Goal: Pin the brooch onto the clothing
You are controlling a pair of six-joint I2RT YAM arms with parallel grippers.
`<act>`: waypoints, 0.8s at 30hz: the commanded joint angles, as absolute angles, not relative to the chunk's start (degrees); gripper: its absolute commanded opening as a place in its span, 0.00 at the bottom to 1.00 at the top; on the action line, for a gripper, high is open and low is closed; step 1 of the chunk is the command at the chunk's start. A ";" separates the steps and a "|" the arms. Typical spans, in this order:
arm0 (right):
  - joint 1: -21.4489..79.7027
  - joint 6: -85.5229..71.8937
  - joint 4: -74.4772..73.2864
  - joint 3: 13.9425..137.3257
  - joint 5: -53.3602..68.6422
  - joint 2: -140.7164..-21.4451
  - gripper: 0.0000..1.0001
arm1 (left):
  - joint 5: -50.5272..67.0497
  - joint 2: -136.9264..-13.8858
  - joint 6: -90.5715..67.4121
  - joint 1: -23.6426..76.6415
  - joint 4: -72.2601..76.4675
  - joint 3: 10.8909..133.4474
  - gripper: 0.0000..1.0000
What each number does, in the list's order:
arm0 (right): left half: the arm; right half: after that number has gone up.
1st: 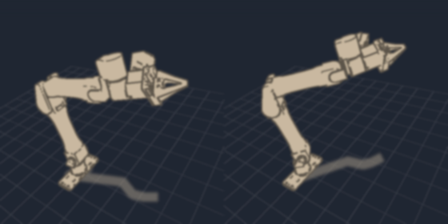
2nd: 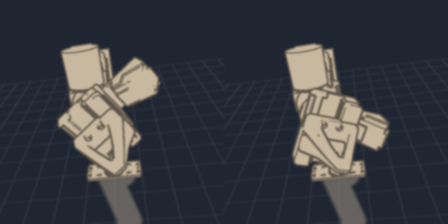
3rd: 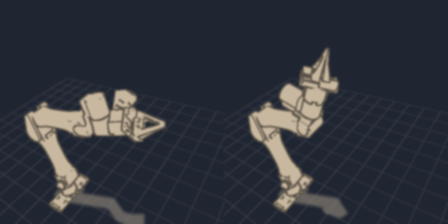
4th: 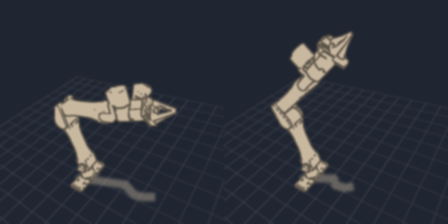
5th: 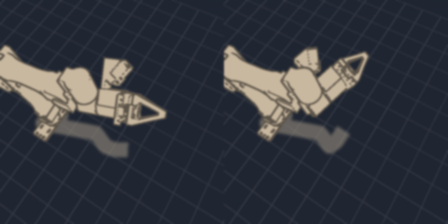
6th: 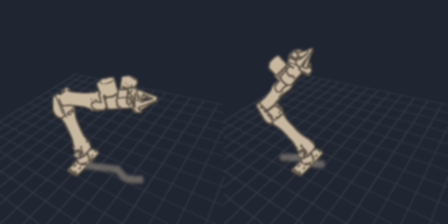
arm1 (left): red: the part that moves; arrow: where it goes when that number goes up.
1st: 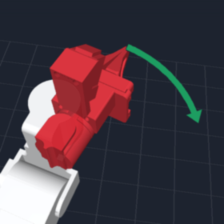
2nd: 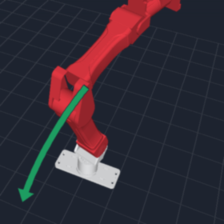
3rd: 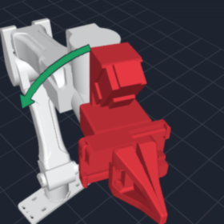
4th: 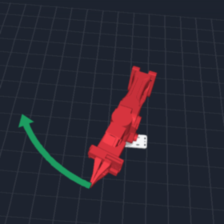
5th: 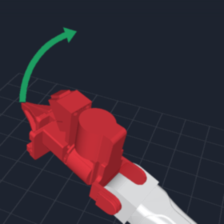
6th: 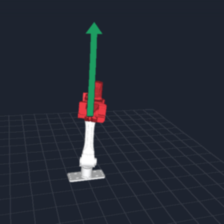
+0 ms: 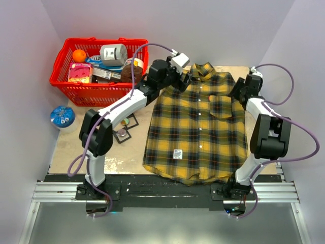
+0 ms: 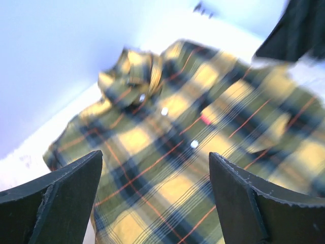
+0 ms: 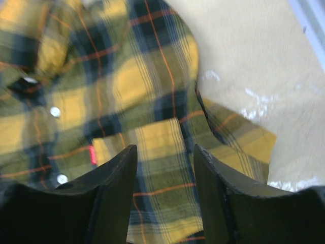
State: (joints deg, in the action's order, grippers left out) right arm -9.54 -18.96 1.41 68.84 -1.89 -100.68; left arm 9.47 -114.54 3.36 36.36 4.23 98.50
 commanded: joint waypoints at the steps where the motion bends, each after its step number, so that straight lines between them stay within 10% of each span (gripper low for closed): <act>1: -9.58 -19.86 -1.22 67.24 -4.56 -101.86 0.50 | 12.22 -110.76 1.41 35.86 3.52 95.55 0.89; 15: -9.76 -20.74 -5.63 70.75 -15.02 -108.55 0.47 | 8.96 -84.31 1.06 28.41 -6.85 79.75 0.95; 24: -6.51 -19.51 -3.51 65.04 -12.75 -91.00 0.72 | 10.99 -67.43 2.55 22.85 -11.70 63.84 0.99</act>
